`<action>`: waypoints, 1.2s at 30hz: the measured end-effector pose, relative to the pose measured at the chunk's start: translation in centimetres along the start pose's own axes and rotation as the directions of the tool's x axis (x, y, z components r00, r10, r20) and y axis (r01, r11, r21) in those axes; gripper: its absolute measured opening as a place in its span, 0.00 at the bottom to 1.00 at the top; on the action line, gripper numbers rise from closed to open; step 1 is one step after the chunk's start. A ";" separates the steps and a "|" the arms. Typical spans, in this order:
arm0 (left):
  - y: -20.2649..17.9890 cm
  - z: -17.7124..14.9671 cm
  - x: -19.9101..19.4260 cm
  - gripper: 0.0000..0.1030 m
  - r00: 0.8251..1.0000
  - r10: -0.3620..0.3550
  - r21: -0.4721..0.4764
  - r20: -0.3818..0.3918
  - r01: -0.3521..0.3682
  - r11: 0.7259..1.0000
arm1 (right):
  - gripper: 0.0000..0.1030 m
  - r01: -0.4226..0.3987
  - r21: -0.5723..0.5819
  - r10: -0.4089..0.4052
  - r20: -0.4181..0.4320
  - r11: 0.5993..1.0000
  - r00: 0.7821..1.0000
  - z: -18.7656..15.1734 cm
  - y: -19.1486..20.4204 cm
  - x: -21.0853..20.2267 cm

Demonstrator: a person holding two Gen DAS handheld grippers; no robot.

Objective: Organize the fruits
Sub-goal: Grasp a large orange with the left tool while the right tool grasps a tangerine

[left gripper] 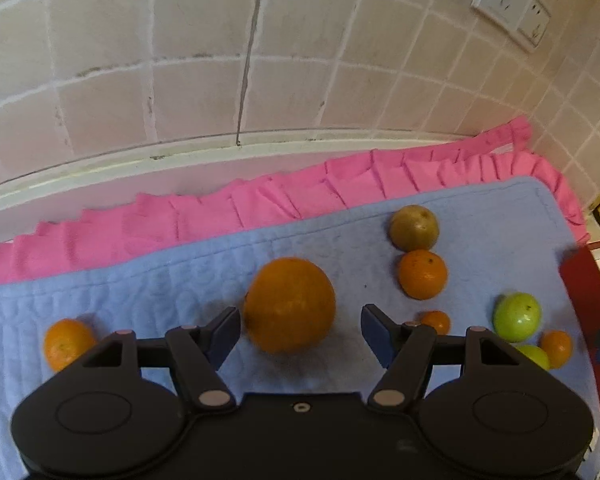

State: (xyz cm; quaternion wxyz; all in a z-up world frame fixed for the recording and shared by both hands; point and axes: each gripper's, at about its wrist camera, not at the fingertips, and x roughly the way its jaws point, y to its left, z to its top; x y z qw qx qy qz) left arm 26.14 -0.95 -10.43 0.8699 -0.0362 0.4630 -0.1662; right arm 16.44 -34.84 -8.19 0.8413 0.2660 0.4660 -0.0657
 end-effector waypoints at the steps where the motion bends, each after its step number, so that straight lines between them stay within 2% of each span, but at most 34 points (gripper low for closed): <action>1: -0.2 0.0 0.4 0.77 1.000 0.005 0.003 -0.002 -0.005 1.000 | 0.79 0.005 0.004 -0.005 0.003 1.000 1.000 0.1 0.0 0.2; 6: -0.7 0.1 1.3 0.77 1.000 0.030 0.026 0.002 -0.030 0.999 | 0.76 0.031 -0.015 -0.031 -0.020 0.999 0.999 0.2 0.8 2.3; 8: -0.4 0.1 1.7 0.77 1.000 0.027 0.016 -0.005 -0.027 1.000 | 0.64 0.039 -0.035 -0.040 -0.041 0.999 0.998 0.0 1.2 3.5; 9: -0.2 0.1 1.8 0.77 1.000 0.027 0.007 -0.010 -0.027 1.000 | 0.62 0.045 -0.041 -0.047 -0.052 0.998 0.998 0.0 1.4 4.0; 20: 0.3 0.1 2.4 0.77 1.000 0.031 -0.011 -0.005 -0.031 0.999 | 0.61 0.063 -0.081 -0.069 -0.063 0.995 0.996 -0.3 2.4 5.8; 25: 0.3 0.1 2.4 0.77 0.999 0.036 -0.003 0.004 -0.036 0.999 | 0.48 0.084 -0.115 -0.090 -0.050 0.990 0.995 -0.3 2.7 5.7; 27: 0.2 0.1 2.4 0.77 0.999 0.042 0.004 0.005 -0.042 0.999 | 0.38 0.095 -0.129 -0.101 -0.042 0.987 0.994 -0.4 2.7 5.7; 29: 0.2 0.2 2.4 0.74 0.999 0.048 0.010 0.006 -0.048 0.999 | 0.38 0.088 -0.134 -0.094 -0.037 0.987 0.995 -0.5 2.6 5.5; 30: 0.1 0.2 2.3 0.63 0.998 0.055 0.019 0.012 -0.056 0.998 | 0.38 0.084 -0.130 -0.089 -0.037 0.988 0.995 -0.5 2.5 5.4; 36: -0.8 -0.1 1.3 0.62 0.997 0.067 0.049 0.041 -0.069 0.996 | 0.38 0.053 -0.117 -0.055 -0.010 0.992 0.998 -0.6 2.2 3.9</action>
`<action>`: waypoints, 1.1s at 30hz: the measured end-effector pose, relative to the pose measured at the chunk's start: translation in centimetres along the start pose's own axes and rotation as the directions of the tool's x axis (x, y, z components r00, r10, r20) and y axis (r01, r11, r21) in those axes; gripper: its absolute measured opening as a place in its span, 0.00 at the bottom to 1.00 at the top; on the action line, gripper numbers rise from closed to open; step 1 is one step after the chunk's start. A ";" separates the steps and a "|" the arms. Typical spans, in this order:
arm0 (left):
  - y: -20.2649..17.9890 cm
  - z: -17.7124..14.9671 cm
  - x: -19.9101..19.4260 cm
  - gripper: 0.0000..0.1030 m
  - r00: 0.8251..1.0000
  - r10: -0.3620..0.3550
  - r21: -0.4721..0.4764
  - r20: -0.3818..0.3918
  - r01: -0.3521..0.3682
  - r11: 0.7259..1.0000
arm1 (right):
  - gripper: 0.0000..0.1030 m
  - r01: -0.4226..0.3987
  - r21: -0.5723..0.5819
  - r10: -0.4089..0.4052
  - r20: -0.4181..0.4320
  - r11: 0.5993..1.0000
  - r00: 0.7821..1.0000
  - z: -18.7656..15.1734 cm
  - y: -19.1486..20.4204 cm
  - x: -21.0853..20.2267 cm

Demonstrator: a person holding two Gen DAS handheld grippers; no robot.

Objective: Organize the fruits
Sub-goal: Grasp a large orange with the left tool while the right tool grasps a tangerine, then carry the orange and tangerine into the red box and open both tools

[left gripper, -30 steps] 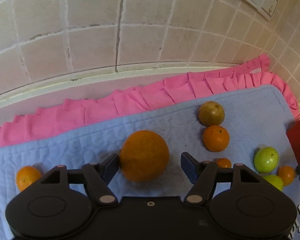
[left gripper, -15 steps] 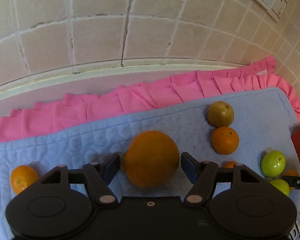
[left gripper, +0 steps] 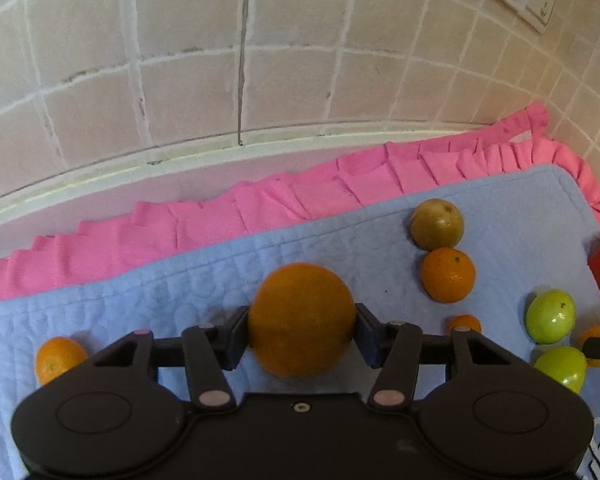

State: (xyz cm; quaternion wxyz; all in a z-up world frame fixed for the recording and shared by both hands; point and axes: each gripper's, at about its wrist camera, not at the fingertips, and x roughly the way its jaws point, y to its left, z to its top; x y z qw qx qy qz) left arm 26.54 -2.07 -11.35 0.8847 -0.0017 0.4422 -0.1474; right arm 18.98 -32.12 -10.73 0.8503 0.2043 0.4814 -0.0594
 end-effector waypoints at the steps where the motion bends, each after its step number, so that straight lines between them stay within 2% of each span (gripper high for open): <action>1: -0.1 -0.1 -0.5 0.62 1.000 -0.005 -0.003 0.008 0.005 1.000 | 0.38 -0.005 0.000 0.005 0.010 1.000 1.000 0.0 0.0 -0.5; 9: -1.9 -0.8 -6.6 0.62 0.994 -0.025 -0.006 0.106 0.026 1.000 | 0.38 -0.080 0.021 0.077 0.110 0.997 0.991 -0.3 -1.5 -5.8; 15: -4.5 -2.9 -10.2 0.62 0.989 -0.021 0.010 0.147 0.020 1.000 | 0.38 -0.133 0.041 0.126 0.141 0.990 0.982 -1.0 -3.5 -8.7; 17: -5.3 -3.5 -11.5 0.62 0.985 -0.040 0.015 0.168 0.038 0.999 | 0.38 -0.140 0.045 0.132 0.155 0.989 0.979 -1.1 -4.3 -9.8; 22: -8.2 -4.1 -13.8 0.62 0.973 -0.088 0.062 0.211 0.077 0.995 | 0.38 -0.142 0.055 0.126 0.227 0.988 0.966 -0.8 -6.4 -12.8; 26: -11.5 -3.6 -14.0 0.62 0.967 -0.134 0.098 0.218 0.115 0.988 | 0.38 -0.134 0.080 0.106 0.286 0.988 0.952 -1.0 -8.9 -15.4; 30: -15.7 -2.5 -13.3 0.62 0.961 -0.190 0.133 0.202 0.165 0.977 | 0.38 -0.099 0.148 0.047 0.317 0.984 0.947 -1.6 -12.9 -17.6; 33: -19.4 -1.3 -12.2 0.62 0.949 -0.266 0.184 0.169 0.235 0.954 | 0.38 -0.056 0.201 -0.015 0.339 0.978 0.941 -2.3 -16.0 -19.1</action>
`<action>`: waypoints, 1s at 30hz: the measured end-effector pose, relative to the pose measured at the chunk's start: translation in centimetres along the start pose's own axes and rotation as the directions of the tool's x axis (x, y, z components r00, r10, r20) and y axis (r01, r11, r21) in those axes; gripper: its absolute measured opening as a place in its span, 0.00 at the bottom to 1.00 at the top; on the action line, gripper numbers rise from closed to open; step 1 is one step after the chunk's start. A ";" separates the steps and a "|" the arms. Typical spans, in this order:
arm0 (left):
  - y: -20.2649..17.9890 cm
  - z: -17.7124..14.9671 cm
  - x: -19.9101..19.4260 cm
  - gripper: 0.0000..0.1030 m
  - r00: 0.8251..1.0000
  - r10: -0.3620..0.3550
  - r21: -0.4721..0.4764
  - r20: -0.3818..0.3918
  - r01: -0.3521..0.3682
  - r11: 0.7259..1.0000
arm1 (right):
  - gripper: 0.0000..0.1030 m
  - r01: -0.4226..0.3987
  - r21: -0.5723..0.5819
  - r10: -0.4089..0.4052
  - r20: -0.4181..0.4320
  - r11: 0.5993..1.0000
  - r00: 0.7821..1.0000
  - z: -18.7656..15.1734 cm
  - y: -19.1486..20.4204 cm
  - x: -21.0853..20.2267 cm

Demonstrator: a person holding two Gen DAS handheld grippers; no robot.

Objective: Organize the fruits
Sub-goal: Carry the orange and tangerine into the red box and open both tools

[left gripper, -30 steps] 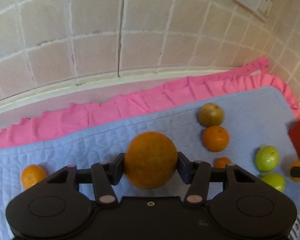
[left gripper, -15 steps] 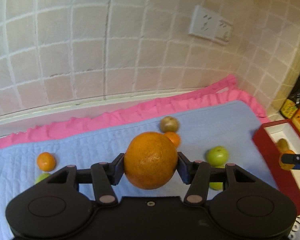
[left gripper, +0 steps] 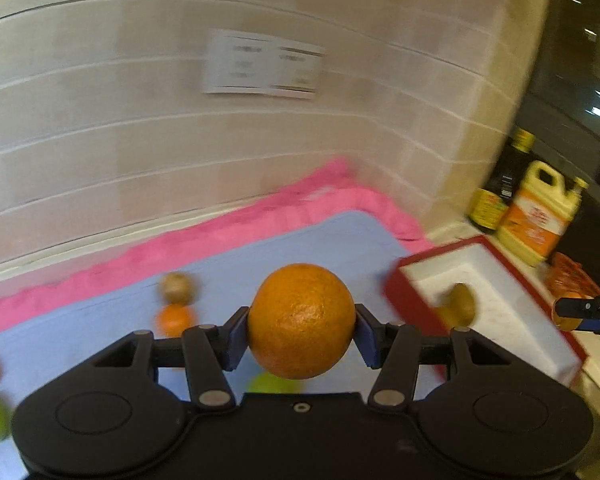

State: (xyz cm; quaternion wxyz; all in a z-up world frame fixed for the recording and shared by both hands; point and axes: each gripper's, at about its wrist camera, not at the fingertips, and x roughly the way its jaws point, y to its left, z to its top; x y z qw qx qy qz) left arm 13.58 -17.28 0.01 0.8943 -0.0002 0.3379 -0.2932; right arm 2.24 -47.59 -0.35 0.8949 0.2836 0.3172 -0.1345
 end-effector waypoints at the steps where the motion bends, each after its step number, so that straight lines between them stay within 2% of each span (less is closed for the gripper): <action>1: -1.1 0.5 0.8 0.62 1.000 -0.023 0.015 -0.008 0.023 1.000 | 0.38 0.022 0.012 -0.023 0.013 1.000 1.000 0.2 -1.2 -0.6; 7: -7.3 3.2 5.9 0.62 0.986 -0.153 0.106 -0.064 0.159 0.982 | 0.38 0.105 0.074 -0.107 0.024 0.992 0.994 0.5 -6.8 -2.2; 12: -12.6 4.9 11.7 0.62 0.953 -0.255 0.128 -0.165 0.277 0.952 | 0.38 0.093 0.062 -0.093 0.004 0.994 0.996 0.2 -7.8 -1.7; 15: -15.7 5.4 15.1 0.62 0.935 -0.281 0.160 -0.217 0.318 0.935 | 0.38 0.095 0.001 -0.095 -0.026 0.996 0.995 0.0 -7.2 -0.3; 20: -20.9 5.9 21.4 0.62 0.925 -0.235 0.212 -0.299 0.305 0.929 | 0.39 0.108 -0.118 -0.120 -0.100 0.987 0.988 -0.7 -5.8 3.2; 22: -22.3 5.6 24.1 0.62 0.915 -0.213 0.229 -0.343 0.301 0.926 | 0.39 0.087 -0.155 -0.109 -0.139 0.984 0.984 -1.1 -5.4 4.8; 26: -23.9 4.5 27.5 0.62 0.894 -0.195 0.207 -0.403 0.296 0.932 | 0.38 0.121 -0.213 -0.157 -0.165 0.970 0.974 -1.4 -5.1 7.0; 30: -24.6 3.7 28.5 0.62 0.900 -0.177 0.220 -0.399 0.281 0.934 | 0.39 0.102 -0.218 -0.145 -0.195 0.971 0.970 -1.5 -5.5 8.0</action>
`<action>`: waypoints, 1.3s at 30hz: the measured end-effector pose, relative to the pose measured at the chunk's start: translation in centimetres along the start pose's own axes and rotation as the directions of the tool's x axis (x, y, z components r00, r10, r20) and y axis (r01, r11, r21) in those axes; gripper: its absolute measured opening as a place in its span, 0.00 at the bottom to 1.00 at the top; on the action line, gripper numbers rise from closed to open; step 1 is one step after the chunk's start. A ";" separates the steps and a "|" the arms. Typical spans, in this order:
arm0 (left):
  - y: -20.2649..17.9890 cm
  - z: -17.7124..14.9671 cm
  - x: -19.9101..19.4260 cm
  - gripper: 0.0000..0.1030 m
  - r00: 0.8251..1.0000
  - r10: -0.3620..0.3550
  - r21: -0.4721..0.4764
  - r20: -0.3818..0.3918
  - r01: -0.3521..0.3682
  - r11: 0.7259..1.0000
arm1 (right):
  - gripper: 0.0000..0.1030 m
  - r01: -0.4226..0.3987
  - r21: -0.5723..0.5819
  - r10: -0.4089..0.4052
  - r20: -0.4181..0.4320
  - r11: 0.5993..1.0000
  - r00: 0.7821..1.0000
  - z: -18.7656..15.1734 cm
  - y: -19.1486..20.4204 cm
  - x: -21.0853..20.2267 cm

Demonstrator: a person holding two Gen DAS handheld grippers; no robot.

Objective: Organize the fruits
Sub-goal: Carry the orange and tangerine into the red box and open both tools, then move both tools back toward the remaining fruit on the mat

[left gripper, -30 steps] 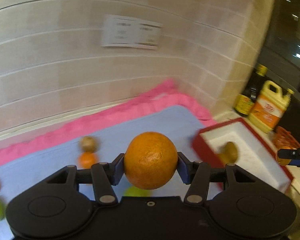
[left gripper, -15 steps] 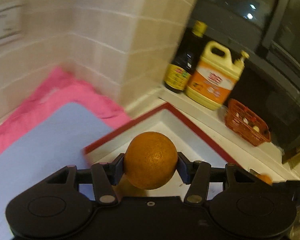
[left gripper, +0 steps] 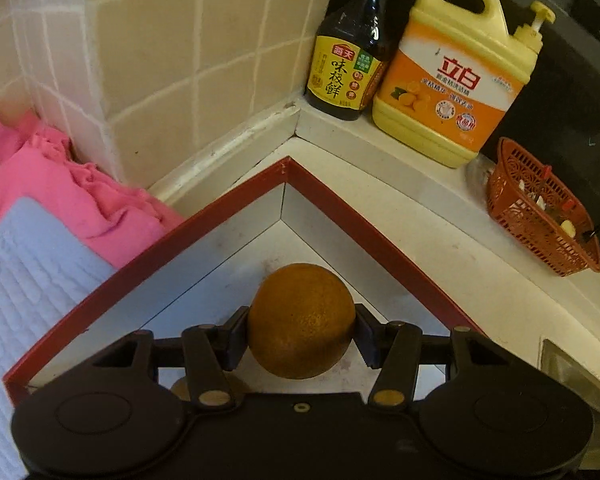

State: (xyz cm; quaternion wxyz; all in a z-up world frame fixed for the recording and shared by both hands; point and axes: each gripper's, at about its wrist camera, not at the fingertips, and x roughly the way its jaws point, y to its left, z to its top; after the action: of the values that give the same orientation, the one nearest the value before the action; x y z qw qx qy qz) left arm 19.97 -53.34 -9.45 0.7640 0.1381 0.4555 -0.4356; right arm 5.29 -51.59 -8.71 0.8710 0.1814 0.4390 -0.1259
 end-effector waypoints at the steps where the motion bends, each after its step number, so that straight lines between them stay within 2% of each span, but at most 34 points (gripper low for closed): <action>1: -0.1 0.1 0.4 0.62 1.000 0.009 0.004 -0.005 -0.009 1.000 | 0.39 0.009 -0.006 -0.009 -0.012 1.000 1.000 -0.1 0.0 0.4; 6: 0.4 0.3 1.8 0.62 0.999 0.008 -0.025 -0.035 -0.009 1.000 | 0.39 0.003 -0.001 -0.003 -0.052 1.000 0.999 -0.5 0.1 1.3; 9: 0.4 0.2 1.8 0.63 1.000 0.012 -0.026 -0.019 -0.012 1.000 | 0.39 0.036 -0.027 -0.038 -0.077 0.999 0.996 -0.7 0.3 1.9; 17: 0.7 -0.2 1.5 0.64 1.000 0.001 -0.042 -0.007 -0.001 0.999 | 0.39 0.047 -0.033 -0.050 -0.115 0.998 0.992 -1.1 0.5 2.5; 19: 0.8 -0.3 0.8 0.70 1.000 0.001 -0.042 0.003 -0.001 0.999 | 0.41 0.042 -0.023 -0.044 -0.117 0.999 0.992 -1.1 0.4 2.2; 21: 1.0 -0.4 -0.3 0.75 1.000 -0.010 -0.046 0.024 0.011 0.999 | 0.45 0.043 -0.014 -0.044 -0.103 0.999 0.994 -0.9 0.4 1.4; 23: 1.3 -0.4 -1.4 0.75 0.999 -0.006 -0.049 0.043 0.008 0.999 | 0.49 0.056 -0.011 -0.056 -0.078 0.998 0.995 -0.8 0.4 0.2; 30: 2.7 -1.8 -7.4 0.75 0.991 -0.016 -0.082 0.130 0.027 0.996 | 0.51 0.056 0.059 -0.056 -0.003 0.997 0.998 -1.5 0.0 -4.5; 34: 4.8 -4.0 -12.5 0.75 0.979 0.004 -0.114 0.201 0.019 0.993 | 0.52 0.041 0.075 -0.044 0.039 0.996 0.998 -1.2 0.7 -6.6; 39: 9.0 -7.7 -19.0 0.75 0.959 0.064 -0.170 0.277 -0.017 0.985 | 0.52 0.021 0.021 -0.023 0.096 1.000 0.995 0.0 3.8 -8.3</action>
State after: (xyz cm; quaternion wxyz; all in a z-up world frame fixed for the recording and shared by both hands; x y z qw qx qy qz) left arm 18.77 -33.18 0.20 0.8386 0.0201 0.3738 -0.3957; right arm 1.88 -47.69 -1.18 0.8878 0.1786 0.3973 -0.1485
